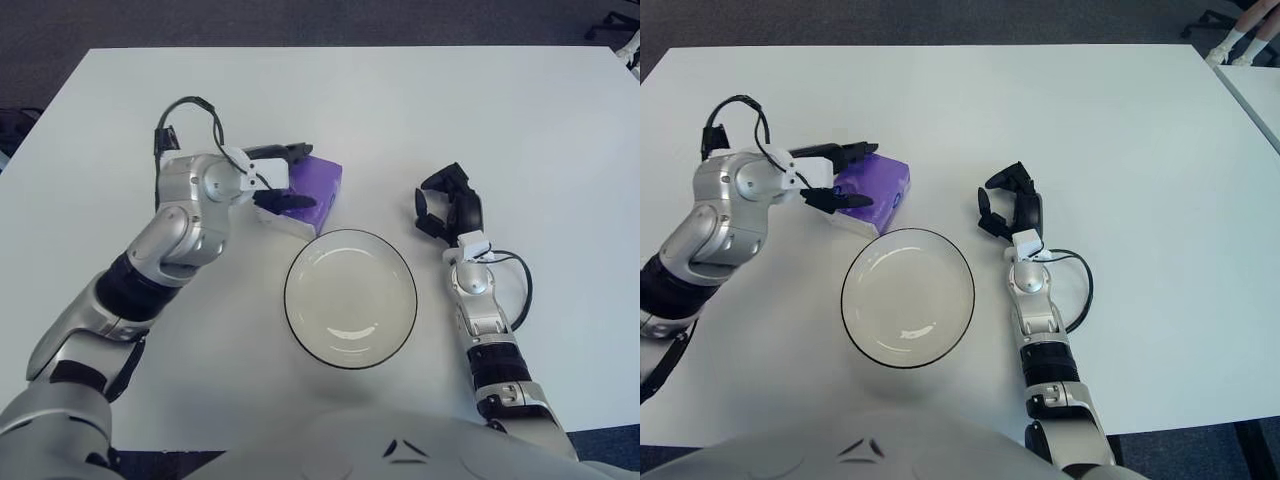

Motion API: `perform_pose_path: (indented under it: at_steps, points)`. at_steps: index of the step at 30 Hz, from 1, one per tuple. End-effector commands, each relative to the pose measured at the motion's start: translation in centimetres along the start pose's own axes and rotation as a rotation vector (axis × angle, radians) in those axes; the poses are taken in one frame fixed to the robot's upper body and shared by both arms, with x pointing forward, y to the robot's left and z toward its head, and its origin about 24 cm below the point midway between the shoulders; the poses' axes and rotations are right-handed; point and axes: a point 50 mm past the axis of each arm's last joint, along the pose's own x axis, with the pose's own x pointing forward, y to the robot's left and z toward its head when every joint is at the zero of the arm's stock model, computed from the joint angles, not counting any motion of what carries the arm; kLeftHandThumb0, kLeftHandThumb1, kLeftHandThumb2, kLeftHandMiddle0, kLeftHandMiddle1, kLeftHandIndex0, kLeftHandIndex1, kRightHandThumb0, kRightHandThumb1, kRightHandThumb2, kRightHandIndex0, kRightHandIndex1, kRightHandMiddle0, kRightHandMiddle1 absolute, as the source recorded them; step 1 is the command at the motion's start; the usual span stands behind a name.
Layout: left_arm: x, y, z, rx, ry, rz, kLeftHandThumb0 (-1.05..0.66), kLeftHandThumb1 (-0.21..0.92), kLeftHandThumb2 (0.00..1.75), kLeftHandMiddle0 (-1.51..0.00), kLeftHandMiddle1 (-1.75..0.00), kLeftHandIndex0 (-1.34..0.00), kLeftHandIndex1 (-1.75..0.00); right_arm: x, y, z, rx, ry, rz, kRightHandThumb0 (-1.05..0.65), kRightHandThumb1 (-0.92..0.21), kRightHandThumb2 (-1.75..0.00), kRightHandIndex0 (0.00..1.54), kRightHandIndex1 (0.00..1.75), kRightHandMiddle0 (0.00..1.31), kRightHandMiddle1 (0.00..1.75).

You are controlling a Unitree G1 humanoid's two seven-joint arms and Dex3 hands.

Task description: Put the tissue paper into the plate.

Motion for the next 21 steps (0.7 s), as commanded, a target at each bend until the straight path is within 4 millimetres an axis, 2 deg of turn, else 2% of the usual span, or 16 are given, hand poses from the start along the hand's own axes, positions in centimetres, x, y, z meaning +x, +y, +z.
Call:
perform_pose_path:
  at_steps: [1,9,21]
  points:
    - [-1.0,0.2,0.9,0.034,-0.027,-0.007,-1.05,0.92,0.52,0.0,0.0,0.0,0.0,-3.3,-0.4,-4.8,-0.033,0.262,0.002,-0.39,-0.64,-0.92,0.63,1.41,0.37,1.75]
    - [-2.3,0.7,1.7,0.006,-0.085,0.008,-1.05,0.92,0.57,0.0,0.0,0.0,0.0,-3.3,-0.2,-4.2,-0.049,0.24,-0.004,-0.39,-0.63,-0.92,0.61,1.41,0.37,1.75]
    - [-2.8,1.4,2.7,-0.121,0.009,0.063,-1.05,0.92,0.56,0.0,0.0,0.0,0.0,-2.8,-0.1,-4.2,-0.067,0.238,0.031,-0.4,-0.6,-0.96,0.63,1.39,0.39,1.75]
